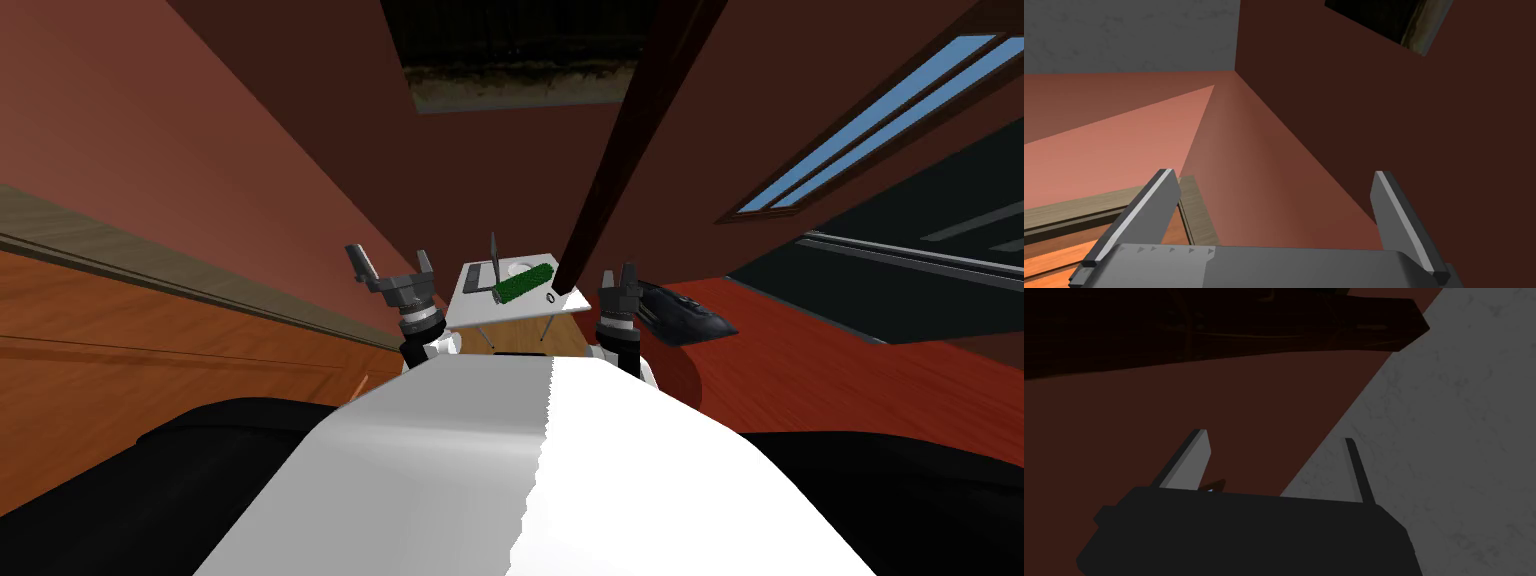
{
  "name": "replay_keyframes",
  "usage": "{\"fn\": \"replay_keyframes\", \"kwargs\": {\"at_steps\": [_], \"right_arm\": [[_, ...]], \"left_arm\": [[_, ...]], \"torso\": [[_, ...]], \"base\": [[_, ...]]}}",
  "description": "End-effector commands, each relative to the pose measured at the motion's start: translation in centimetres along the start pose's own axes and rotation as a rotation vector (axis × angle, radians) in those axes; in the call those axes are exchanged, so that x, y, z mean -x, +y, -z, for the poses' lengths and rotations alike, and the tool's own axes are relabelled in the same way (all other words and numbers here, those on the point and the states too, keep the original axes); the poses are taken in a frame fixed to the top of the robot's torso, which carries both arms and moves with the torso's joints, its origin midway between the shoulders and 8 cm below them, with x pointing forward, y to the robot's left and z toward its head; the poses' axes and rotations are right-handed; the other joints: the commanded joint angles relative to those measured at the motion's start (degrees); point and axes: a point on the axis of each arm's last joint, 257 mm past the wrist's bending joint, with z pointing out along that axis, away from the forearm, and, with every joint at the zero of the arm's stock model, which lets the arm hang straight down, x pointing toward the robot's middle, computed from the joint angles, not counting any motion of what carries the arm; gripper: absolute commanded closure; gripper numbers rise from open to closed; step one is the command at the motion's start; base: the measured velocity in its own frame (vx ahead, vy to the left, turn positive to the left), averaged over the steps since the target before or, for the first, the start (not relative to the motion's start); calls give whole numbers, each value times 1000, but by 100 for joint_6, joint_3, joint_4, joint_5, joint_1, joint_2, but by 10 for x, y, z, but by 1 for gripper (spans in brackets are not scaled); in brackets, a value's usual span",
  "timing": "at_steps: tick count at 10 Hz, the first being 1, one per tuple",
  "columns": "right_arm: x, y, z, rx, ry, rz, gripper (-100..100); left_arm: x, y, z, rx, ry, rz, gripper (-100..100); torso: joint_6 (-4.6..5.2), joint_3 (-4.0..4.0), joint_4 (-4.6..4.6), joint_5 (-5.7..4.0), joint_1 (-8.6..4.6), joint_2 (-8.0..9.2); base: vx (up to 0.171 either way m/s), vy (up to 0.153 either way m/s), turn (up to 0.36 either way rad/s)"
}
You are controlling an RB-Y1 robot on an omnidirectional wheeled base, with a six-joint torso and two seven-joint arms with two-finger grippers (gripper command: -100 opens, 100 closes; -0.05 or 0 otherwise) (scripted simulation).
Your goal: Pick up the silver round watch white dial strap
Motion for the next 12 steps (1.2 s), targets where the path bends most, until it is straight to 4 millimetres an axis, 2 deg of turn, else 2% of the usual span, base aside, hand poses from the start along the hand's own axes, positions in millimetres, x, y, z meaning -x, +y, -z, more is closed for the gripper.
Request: {"fn": "replay_keyframes", "kwargs": {"at_steps": [1,3,6,7,8,9,11,12], "right_arm": [[6,-13,5,-37,20,-21,-100],[17,-31,13,-93,27,-56,-100],[46,-68,33,-217,16,-129,-100],[47,-68,33,-216,10,-137,-100],[60,-82,41,-265,-2,-166,-100],[61,-82,41,-265,-5,-170,-100],[90,-109,62,-371,-38,-217,-100],[93,-109,62,-369,-55,-244,-100]], "left_arm": [[0,0,0,0,0,0,0],[0,0,0,0,0,0,0],[0,0,0,0,0,0,0],[0,0,0,0,0,0,0],[0,0,0,0,0,0,0],[0,0,0,0,0,0,0],[0,0,0,0,0,0,0],[0,0,0,0,0,0,0]], "torso": [[0,0,0,0,0,0],[-1,10,4,4,18,18],[-1,12,4,5,24,20],[-2,12,5,6,24,22],[0,11,5,4,16,18],[0,11,4,4,17,20],[0,8,3,4,14,12],[-1,7,3,5,22,11]], "base": [[-32,35,103],[-58,65,124],[-45,68,166],[-41,45,64],[-45,54,107],[-42,46,69],[-20,66,147],[-18,67,95]]}}
